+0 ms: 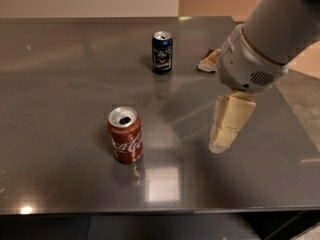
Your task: Knock coke can over
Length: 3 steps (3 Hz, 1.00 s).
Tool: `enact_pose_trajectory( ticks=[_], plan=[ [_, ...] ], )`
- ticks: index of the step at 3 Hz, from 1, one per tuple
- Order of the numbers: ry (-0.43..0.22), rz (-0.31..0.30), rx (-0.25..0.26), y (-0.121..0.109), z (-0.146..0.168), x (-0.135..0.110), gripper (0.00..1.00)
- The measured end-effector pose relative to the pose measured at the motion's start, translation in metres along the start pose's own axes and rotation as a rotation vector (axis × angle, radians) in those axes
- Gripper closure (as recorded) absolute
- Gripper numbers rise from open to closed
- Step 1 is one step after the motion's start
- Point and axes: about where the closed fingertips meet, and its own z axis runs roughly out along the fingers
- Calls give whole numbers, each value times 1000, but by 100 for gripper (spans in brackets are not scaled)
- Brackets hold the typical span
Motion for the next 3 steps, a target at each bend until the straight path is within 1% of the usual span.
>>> enact_pose_trajectory(
  ticks=[1, 2, 3],
  plan=[
    [-80, -84, -73, 17, 34, -33, 0],
    [-159, -138, -114, 24, 66, -60, 0],
    [-234, -175, -135, 22, 90, -88, 0]
  ],
)
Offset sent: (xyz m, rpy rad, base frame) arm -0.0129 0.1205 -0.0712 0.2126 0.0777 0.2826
